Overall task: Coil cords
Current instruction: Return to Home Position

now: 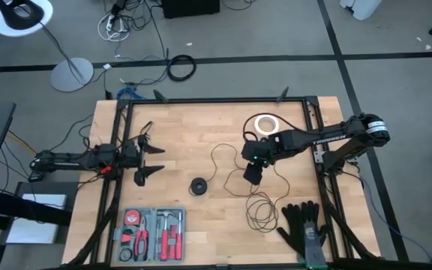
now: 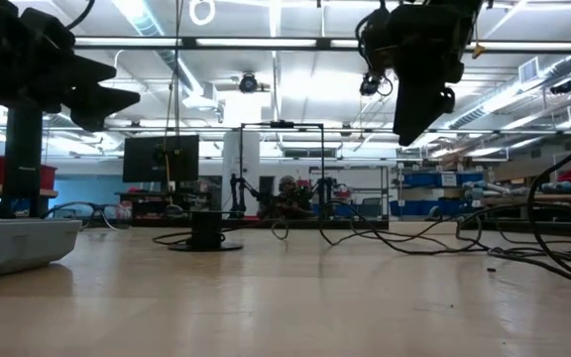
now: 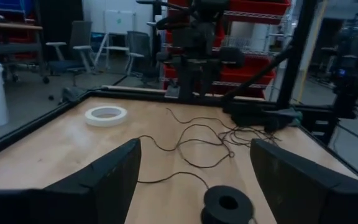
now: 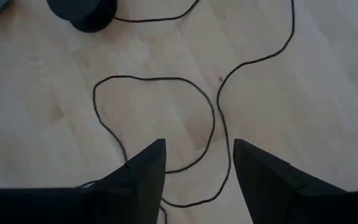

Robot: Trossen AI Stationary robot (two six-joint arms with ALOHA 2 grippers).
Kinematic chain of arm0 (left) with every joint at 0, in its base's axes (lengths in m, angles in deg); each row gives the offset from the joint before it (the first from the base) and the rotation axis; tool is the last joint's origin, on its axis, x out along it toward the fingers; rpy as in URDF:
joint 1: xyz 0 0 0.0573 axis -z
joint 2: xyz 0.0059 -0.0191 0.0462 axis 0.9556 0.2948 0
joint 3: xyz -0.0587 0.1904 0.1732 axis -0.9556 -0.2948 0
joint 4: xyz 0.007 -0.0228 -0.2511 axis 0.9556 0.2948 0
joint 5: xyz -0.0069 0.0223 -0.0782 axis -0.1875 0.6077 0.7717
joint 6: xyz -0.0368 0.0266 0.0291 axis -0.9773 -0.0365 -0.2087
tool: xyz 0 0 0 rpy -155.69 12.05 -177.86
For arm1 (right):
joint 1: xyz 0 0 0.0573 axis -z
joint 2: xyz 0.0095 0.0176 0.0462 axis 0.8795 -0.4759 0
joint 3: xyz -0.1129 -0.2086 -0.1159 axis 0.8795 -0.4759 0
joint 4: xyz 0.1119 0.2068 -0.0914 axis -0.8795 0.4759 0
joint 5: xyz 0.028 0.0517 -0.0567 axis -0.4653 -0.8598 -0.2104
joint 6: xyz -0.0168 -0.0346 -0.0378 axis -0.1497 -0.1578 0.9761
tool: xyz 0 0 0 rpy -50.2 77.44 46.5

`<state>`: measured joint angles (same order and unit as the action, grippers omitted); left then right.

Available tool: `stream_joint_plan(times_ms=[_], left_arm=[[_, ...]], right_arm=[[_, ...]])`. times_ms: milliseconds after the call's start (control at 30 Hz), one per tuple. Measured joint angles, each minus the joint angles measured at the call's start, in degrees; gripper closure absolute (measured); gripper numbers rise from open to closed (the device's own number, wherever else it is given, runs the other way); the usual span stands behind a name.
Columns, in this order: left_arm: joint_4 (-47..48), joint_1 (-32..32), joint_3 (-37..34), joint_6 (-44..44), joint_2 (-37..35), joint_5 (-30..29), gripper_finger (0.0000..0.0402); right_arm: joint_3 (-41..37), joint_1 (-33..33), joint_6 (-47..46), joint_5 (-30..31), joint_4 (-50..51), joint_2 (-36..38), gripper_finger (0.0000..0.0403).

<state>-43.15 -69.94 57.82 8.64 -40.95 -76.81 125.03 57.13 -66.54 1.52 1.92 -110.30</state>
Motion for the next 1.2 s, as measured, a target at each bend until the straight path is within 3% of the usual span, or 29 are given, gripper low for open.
stream_joint_plan(times_ms=[433, 667, 867, 1033, 1200], left_arm=[[-5.19, 0.0, -0.04, 0.13, 0.31, 1.0, 0.0094], [-5.4, 0.0, -0.04, 0.15, 0.29, 1.01, 0.0094], [-5.5, 0.0, -0.07, 0.17, 0.31, 1.03, 0.0094], [-5.48, -0.01, -0.07, 0.2, 0.31, 1.03, 0.0094], [-5.51, -0.02, -0.07, 0.18, 0.31, 1.04, 0.0094]], right_arm=[[-0.02, -1.02, 2.68, 0.57, -2.71, 0.03, 0.0216], [-2.22, -5.32, 5.8, 11.48, -4.12, 4.83, 0.0217], [-19.44, -6.79, 8.66, 12.83, -21.89, 16.3, 0.0216], [-38.06, -4.87, 13.24, 6.7, -43.45, 29.09, 0.0217], [-50.62, -2.09, 16.65, 4.35, -52.45, 43.15, 0.0216]])
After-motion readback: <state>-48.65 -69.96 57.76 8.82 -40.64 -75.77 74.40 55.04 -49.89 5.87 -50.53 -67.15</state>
